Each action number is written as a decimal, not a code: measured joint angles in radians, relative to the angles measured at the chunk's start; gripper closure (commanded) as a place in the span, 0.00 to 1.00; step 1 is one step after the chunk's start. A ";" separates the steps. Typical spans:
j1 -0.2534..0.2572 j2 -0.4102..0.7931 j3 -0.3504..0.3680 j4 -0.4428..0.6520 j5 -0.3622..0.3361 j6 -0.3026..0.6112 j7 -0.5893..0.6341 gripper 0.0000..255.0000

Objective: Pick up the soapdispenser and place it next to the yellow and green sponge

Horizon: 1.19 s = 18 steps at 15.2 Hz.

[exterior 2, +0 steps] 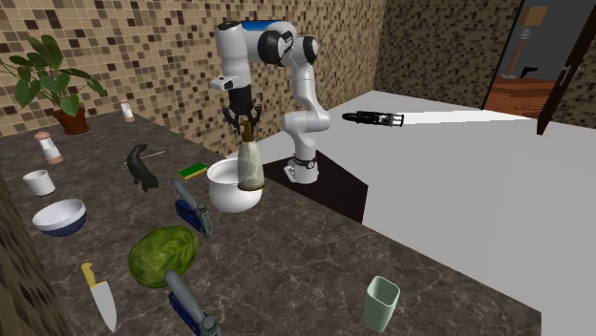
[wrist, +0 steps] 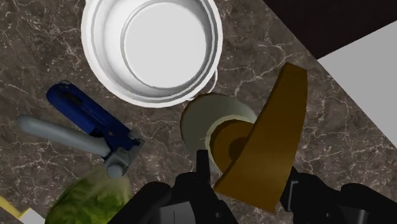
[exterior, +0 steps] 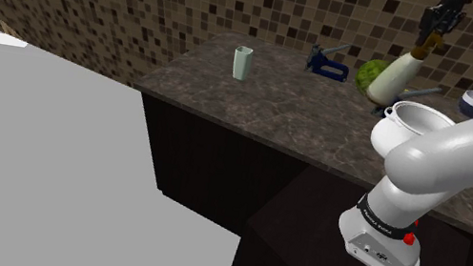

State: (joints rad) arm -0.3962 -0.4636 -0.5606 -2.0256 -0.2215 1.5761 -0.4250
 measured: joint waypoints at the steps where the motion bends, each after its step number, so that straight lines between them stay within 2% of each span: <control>1: -0.012 -0.025 -0.003 0.000 -0.013 -0.021 -0.014 1.00; 7: -0.074 -0.143 -0.024 0.001 -0.086 -0.121 -0.093 1.00; 18: -0.160 -0.263 -0.103 0.112 -0.211 -0.300 -0.299 1.00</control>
State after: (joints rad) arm -0.5558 -0.7266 -0.6632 -1.9138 -0.4328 1.2757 -0.7240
